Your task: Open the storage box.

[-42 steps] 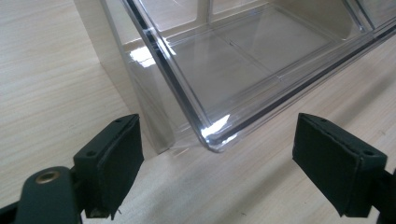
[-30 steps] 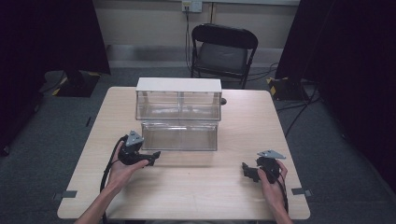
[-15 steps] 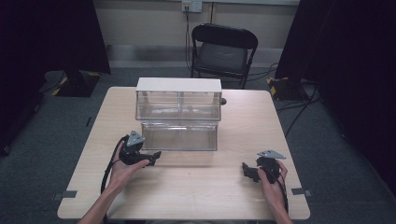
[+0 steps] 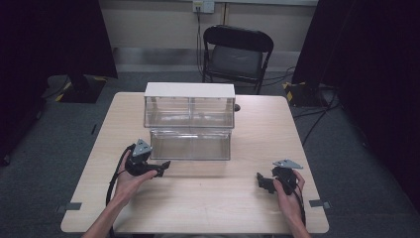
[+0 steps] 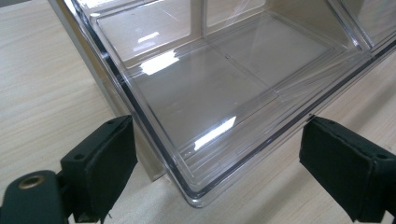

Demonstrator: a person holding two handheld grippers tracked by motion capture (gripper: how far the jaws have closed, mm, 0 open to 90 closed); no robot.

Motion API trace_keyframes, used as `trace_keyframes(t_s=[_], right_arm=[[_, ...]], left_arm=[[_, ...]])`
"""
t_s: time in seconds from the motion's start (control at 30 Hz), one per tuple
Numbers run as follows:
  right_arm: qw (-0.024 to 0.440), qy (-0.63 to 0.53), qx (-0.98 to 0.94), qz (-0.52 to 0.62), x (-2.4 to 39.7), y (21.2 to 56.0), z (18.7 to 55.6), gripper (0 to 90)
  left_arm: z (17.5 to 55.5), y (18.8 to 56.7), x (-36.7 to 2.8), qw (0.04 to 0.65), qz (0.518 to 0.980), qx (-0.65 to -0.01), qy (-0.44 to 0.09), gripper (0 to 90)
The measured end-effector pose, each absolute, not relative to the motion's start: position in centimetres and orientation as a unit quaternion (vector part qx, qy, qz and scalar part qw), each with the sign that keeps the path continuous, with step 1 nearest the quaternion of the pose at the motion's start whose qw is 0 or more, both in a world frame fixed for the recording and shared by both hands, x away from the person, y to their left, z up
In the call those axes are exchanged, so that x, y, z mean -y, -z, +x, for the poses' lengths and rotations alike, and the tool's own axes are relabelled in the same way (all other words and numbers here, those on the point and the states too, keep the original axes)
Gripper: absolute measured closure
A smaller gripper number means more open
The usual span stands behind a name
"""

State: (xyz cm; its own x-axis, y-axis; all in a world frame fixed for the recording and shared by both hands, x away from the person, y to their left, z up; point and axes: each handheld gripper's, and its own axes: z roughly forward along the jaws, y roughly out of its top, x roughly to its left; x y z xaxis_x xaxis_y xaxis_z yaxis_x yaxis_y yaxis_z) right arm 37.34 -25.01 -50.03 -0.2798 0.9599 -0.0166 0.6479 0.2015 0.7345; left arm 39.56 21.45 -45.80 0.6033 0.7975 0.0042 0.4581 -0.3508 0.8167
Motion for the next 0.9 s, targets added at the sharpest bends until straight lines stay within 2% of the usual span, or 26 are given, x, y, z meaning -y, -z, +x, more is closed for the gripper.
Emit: trace_keyframes(t_s=[0.33,0.9], right_arm=[[0.247,-0.316,-0.735,0.547,25.01,50.03,37.34,11.8],[0.247,-0.316,-0.735,0.547,25.01,50.03,37.34,11.8]], left_arm=[[39.34,45.71,-21.72,0.412,0.797,-0.390,-0.208,15.3],[39.09,45.42,-22.04,0.422,0.796,-0.383,-0.205,15.2]])
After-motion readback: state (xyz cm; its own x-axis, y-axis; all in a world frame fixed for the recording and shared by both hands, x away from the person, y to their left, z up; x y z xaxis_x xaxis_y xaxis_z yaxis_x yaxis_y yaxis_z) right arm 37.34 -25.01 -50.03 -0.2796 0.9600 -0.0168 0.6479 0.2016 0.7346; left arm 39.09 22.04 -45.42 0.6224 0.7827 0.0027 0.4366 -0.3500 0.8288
